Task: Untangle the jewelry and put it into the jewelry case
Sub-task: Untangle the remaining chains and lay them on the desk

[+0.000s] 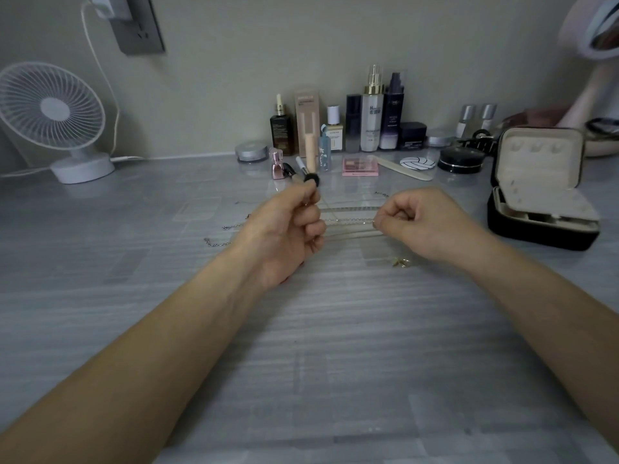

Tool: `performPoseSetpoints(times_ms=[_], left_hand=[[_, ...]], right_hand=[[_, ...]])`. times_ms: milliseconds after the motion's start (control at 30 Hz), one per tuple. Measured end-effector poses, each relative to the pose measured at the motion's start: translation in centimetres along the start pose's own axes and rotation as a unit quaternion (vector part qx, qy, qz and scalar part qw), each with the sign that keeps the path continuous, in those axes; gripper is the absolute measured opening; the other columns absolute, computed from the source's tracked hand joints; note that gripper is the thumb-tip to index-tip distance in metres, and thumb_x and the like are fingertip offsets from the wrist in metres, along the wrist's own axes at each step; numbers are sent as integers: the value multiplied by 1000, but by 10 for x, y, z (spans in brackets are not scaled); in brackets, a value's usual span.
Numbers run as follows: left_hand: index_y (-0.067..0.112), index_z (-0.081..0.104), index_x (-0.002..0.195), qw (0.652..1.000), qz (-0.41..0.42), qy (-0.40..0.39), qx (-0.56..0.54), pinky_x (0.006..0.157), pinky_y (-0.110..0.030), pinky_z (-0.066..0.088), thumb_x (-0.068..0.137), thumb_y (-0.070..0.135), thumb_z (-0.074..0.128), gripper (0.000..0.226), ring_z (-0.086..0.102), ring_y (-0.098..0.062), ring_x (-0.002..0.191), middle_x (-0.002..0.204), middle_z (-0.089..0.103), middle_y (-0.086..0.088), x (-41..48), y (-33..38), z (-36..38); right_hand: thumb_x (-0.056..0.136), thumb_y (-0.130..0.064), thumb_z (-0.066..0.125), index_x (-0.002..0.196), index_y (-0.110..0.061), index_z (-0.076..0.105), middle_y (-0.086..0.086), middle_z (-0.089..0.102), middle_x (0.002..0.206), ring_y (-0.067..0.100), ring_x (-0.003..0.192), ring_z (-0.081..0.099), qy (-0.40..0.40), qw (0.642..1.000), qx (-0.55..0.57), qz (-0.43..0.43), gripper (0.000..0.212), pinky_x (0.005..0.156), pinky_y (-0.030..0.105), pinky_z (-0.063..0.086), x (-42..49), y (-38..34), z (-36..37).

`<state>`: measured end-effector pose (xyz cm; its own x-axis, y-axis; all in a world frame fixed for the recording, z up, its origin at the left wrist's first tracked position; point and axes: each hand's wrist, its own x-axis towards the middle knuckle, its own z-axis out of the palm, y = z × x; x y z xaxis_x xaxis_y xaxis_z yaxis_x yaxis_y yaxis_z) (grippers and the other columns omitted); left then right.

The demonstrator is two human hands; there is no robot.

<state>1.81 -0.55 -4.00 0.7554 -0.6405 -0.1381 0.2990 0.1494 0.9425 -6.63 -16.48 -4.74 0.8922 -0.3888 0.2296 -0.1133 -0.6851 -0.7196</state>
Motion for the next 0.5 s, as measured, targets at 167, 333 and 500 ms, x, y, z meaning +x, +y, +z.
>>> performPoseSetpoints(times_ms=[167, 333, 500], left_hand=[[19, 51, 58, 968, 60, 69, 234, 49, -25, 28, 92, 32, 51, 36, 30, -9, 41, 42, 34, 8, -1, 0, 0], [16, 58, 49, 846, 107, 64, 519, 57, -27, 45, 86, 33, 55, 41, 51, -19, 49, 50, 55, -7, -6, -5, 3], [19, 61, 50, 796, 68, 12, 602, 47, -19, 35, 83, 34, 60, 36, 36, -3, 27, 28, 38, 10, -10, -3, 2]], right_hand=[[84, -19, 65, 73, -20, 65, 18, 67, 79, 14, 67, 52, 38, 995, 94, -4, 11, 58, 15, 40, -2, -5, -3], [84, -14, 64, 73, -21, 65, -8, 55, 58, -2, 46, 41, 60, 976, 209, -20, 13, 54, 12, 37, -4, -10, -6], [87, -13, 59, 77, -21, 64, -15, 61, 58, 6, 48, 32, 38, 947, 317, -33, 14, 50, 17, 35, -7, -14, -11]])
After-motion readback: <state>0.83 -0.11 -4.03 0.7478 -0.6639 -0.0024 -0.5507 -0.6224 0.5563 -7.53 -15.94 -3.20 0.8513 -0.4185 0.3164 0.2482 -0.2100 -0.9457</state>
